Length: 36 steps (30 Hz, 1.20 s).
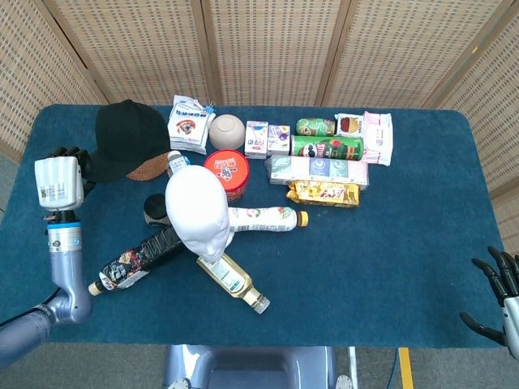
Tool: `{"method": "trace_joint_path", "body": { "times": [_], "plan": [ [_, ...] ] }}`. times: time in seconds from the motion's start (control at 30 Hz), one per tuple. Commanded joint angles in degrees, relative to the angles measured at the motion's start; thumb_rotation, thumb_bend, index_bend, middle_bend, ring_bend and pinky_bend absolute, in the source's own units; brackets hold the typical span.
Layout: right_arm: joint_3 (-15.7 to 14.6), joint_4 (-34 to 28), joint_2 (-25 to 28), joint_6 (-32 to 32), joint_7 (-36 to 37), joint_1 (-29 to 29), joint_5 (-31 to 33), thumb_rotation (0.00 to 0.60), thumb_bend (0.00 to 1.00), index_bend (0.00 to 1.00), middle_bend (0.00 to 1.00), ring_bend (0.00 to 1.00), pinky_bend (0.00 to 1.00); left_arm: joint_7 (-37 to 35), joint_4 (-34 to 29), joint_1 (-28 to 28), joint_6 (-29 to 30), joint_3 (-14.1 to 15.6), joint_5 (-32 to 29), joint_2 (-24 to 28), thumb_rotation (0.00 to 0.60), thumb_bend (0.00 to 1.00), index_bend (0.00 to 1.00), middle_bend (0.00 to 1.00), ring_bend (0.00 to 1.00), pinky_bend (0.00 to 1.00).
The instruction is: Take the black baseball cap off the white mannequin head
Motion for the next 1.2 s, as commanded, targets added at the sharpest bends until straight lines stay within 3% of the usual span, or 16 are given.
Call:
{"method": "trace_joint_path", "body": {
  "times": [0.03, 0.2, 0.3, 0.4, 0.47, 0.57, 0.63, 0.87, 1.03, 1.2],
  "plan": [
    [0.1, 0.1, -0.1, 0.1, -0.2, 0.0, 0.1, 0.6, 0.0, 0.15, 0.04, 0.02, 0.0, 2.1, -0.8, -0.1, -0.6, 0.7, -0.4, -0.2, 0.6, 0.33, 0.71, 0.62, 0.51, 0.65],
    [0.0, 0.0, -0.2, -0.1, -0.5, 0.1, 0.1, 0.6, 0.0, 0.15, 0.04, 0.02, 0.0, 5.4, -5.3, 0.7, -2.3, 1.9, -2.1, 0.8, 0.6, 0.33, 0.71, 0.59, 0.49, 0.64],
    [-0.1, 0.0, -0.2, -0.2, -0.6, 0.1, 0.0, 0.6, 0.0, 0.15, 0.04, 0.02, 0.0, 8.0, -7.9, 1.1, -3.4, 2.5, -3.6, 1.5, 0.6, 0.29, 0.67, 0.47, 0.4, 0.59],
    [0.0, 0.0, -0.3, -0.1, -0.7, 0.1, 0.1, 0.6, 0.0, 0.15, 0.04, 0.02, 0.0, 8.9, -10.9, 1.6, -4.9, 3.3, -4.7, 2.7, 0.6, 0.15, 0.44, 0.29, 0.29, 0.53],
    [-0.1, -0.1, -0.3, -0.2, -0.7, 0.1, 0.1, 0.6, 0.0, 0.16, 0.04, 0.02, 0.0, 12.2, -13.3, 1.9, -5.4, 4.2, -5.3, 4.1, 0.6, 0.04, 0.23, 0.19, 0.24, 0.5],
    [-0.1, -0.2, -0.2, -0.3, -0.7, 0.1, 0.1, 0.6, 0.0, 0.17, 0.04, 0.02, 0.0, 16.1, -15.7, 2.2, -4.4, 4.7, -5.7, 5.3, 0.6, 0.0, 0.02, 0.04, 0.17, 0.46],
    [-0.1, -0.2, -0.2, -0.1, -0.7, 0.0, 0.1, 0.6, 0.0, 0.17, 0.04, 0.02, 0.0, 14.1, -19.3, 3.0, -4.6, 4.7, -5.8, 7.0, 0.6, 0.0, 0.0, 0.0, 0.14, 0.44],
    [-0.1, -0.2, -0.3, 0.1, -0.8, 0.0, 0.0, 0.6, 0.0, 0.17, 0.04, 0.02, 0.0, 10.7, -32.6, 6.9, -3.2, 5.7, -4.6, 15.7, 0.6, 0.0, 0.0, 0.0, 0.07, 0.39],
    [-0.3, -0.2, -0.4, 0.3, -1.1, 0.0, -0.4, 0.6, 0.0, 0.17, 0.04, 0.02, 0.0, 6.3, -41.9, 9.1, -6.4, 7.8, -2.2, 25.4, 0.6, 0.0, 0.0, 0.0, 0.02, 0.32],
    [-0.4, -0.3, -0.4, 0.3, -1.3, -0.1, -0.6, 0.6, 0.0, 0.17, 0.04, 0.02, 0.0, -0.8, -43.3, 11.1, -5.8, 8.3, 1.8, 30.2, 0.6, 0.0, 0.0, 0.0, 0.0, 0.25]
  ]
}}
